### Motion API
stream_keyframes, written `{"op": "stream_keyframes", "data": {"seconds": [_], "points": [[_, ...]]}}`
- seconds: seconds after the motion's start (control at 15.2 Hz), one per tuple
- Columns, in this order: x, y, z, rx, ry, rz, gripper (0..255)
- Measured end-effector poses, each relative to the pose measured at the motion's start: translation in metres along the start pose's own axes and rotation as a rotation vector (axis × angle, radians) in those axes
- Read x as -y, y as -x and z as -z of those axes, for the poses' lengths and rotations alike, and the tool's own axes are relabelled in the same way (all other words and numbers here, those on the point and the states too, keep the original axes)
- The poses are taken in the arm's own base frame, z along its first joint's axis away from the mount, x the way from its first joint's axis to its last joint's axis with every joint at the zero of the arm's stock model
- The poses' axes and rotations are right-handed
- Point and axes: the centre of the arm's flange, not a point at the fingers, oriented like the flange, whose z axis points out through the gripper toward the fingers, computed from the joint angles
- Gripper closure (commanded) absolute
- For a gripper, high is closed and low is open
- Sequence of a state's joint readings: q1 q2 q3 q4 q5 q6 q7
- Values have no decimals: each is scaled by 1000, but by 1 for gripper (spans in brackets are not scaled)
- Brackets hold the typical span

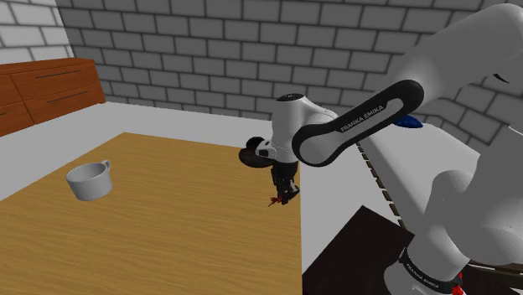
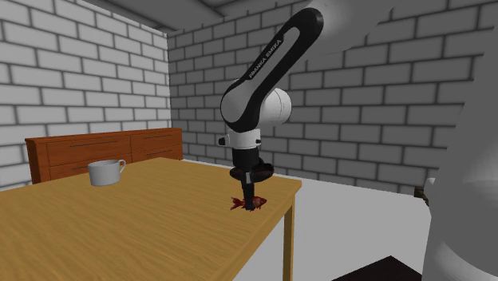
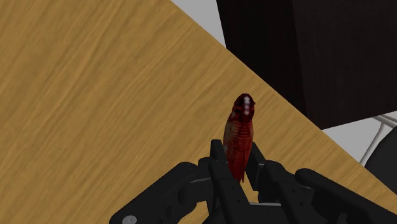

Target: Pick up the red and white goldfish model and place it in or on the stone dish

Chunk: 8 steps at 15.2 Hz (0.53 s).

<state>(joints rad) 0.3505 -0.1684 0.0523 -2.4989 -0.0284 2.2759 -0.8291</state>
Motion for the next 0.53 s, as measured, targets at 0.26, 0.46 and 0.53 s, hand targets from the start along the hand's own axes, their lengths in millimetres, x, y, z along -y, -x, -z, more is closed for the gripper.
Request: {"op": "stream_keyframes", "data": {"seconds": [0.26,0.46,0.53], "points": [[1,1,11,0,0,0,255],[2,2,25,0,0,0,255],[1,2,30,0,0,0,255]]}}
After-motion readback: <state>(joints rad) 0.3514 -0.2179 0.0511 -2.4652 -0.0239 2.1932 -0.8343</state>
